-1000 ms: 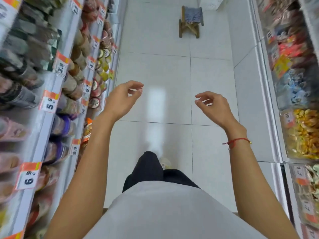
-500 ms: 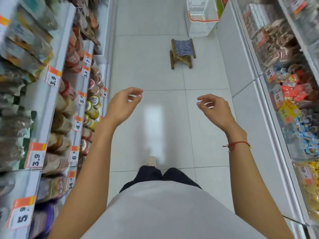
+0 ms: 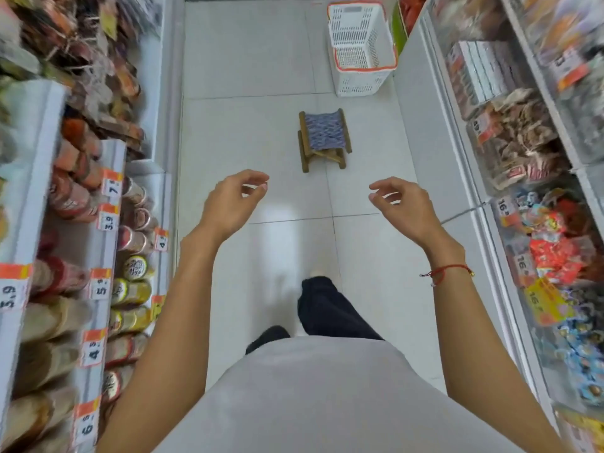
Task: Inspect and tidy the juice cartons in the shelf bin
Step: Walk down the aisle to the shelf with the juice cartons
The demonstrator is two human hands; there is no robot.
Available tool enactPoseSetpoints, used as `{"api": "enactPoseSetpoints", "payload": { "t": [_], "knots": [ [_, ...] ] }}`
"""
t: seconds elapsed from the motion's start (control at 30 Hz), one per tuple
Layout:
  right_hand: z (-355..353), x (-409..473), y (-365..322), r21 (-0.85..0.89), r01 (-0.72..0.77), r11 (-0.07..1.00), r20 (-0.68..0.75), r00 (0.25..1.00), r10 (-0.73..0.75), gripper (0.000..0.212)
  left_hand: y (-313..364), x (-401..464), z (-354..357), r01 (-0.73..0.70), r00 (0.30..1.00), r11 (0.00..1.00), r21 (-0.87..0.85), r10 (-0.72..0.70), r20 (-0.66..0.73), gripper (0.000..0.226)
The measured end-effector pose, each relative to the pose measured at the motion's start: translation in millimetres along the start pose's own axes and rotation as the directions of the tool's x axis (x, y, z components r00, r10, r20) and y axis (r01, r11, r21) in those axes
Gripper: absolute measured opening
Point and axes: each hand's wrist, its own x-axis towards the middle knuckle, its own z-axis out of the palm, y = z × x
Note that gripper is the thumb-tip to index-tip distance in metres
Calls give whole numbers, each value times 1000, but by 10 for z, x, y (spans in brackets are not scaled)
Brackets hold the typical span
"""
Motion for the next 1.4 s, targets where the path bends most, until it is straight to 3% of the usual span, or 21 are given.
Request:
{"api": "enactPoseSetpoints", "payload": {
  "t": [0.37,0.67,0.87,1.13,1.4],
  "knots": [
    [-890,2332,138,53,-96,994,-15,995,96,16,1284,2540,220,-84,996,993,78,81,42,26],
    [-1656,4340,195,111,-116,987,-133,982,130,13,2082,4782,579,-150,977,977,153,122,176,24],
    [-2319,5403,324,155,-98,983,-205,970,129,11,2566,5830,1051,-156,956,973,169,106,273,24],
    [-3222,6702,950,101,-111,989,-97,988,121,11,3342,7013,1912,-71,978,993,99,50,201,13],
    [-3865,7653,1303,115,-148,982,-27,988,152,16,4144,7884,2435,-77,977,993,89,58,206,23]
  ]
}}
